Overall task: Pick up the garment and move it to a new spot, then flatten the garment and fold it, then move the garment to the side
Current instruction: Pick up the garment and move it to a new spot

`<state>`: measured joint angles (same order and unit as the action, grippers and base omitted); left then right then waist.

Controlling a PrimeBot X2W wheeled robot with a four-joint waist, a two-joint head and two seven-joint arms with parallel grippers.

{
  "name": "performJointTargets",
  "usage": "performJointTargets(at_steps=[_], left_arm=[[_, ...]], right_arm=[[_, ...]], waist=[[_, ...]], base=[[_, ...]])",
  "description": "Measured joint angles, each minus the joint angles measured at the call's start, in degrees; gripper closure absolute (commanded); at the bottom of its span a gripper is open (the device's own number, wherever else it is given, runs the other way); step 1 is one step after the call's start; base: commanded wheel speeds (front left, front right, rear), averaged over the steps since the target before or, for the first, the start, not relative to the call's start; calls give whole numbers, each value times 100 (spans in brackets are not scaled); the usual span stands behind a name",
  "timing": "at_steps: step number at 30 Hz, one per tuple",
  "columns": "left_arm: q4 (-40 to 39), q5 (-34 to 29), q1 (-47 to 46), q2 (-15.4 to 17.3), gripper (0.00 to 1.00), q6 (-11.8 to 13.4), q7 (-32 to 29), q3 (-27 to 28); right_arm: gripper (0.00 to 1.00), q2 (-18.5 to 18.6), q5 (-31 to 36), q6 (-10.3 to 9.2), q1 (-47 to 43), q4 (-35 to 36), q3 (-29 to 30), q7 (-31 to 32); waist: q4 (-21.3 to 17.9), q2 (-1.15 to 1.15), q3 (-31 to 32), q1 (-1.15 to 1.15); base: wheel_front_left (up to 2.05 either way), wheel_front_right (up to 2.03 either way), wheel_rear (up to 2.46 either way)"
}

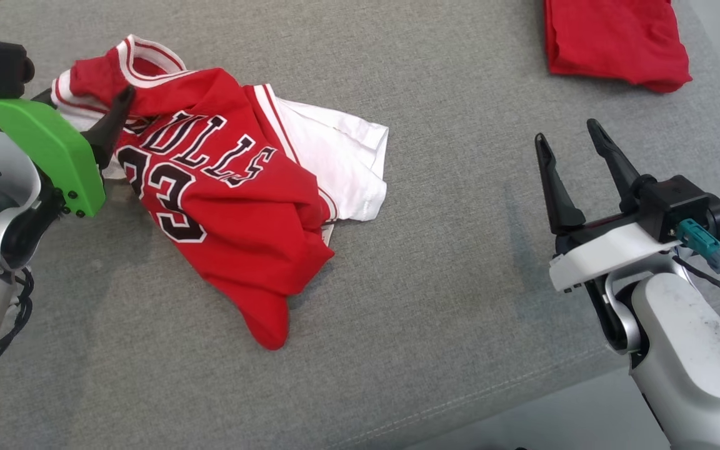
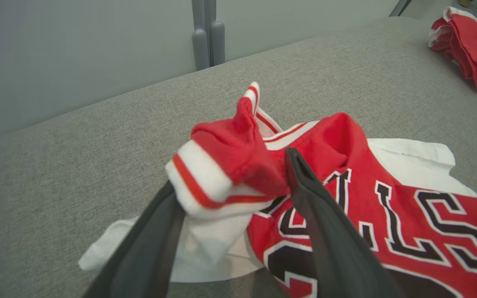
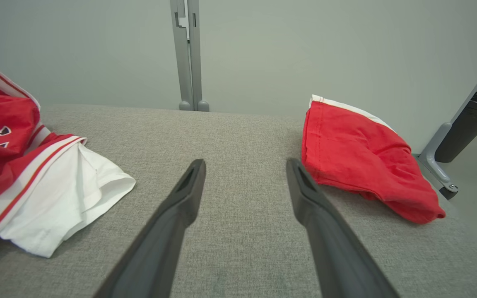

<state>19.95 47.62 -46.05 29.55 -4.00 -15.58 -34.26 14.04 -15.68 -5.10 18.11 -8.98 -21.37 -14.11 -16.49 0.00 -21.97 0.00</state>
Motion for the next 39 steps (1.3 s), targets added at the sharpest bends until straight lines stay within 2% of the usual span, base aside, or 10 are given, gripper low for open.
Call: performJointTargets(at_steps=[5,11,16,21,28,39], left_arm=[[-40,-255,-5,-32,0,100,471,90],[-369,-176,87,-382,0,302,890,261],[-689,-92,634,-671,0,471,1091,157],[-990,-152,1145,-737,0,693,1366,37],[-1313,-250,1774,-879,0,898,1779,23],[-1562,-203,2678,-1035,0,985,2282,174]], right_arm=[[0,60,4,27,41,-94,30,-5],[0,168,3,108,146,-312,45,8],[0,205,-62,264,264,-601,15,226],[0,209,-163,396,314,-913,-35,412],[0,248,-214,460,386,-1238,-9,582],[0,450,-337,591,390,-1881,8,1062]], waist=[[179,0,148,0],[485,0,334,0],[828,0,452,0],[1208,0,553,0],[1683,0,659,0],[2560,0,798,0]], base=[[0,0,0],[0,0,0],[0,0,0],[0,0,0],[0,0,0],[0,0,0]])
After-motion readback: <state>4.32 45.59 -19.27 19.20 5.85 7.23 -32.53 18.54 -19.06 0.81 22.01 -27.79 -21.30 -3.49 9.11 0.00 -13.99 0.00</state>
